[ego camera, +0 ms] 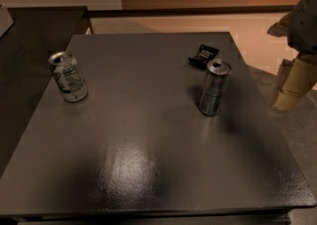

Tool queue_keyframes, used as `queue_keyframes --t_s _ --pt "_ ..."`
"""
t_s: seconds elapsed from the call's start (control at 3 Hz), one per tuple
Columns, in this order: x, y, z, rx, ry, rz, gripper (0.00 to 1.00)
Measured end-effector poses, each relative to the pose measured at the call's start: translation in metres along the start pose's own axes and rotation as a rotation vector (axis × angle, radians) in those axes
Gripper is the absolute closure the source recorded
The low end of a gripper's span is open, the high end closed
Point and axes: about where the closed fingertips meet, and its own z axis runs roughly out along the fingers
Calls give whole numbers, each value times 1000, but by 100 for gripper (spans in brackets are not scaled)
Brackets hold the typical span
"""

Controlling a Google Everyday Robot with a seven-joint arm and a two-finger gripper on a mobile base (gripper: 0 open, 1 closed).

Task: Pick redbull can

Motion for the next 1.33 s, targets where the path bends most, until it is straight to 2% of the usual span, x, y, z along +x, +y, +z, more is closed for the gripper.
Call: queue_keyframes --t_s 0.67,1.33 --pt "-10 -29 41 -25 -126 73 0" --pt "-30 -55 74 -39 -256 92 0"
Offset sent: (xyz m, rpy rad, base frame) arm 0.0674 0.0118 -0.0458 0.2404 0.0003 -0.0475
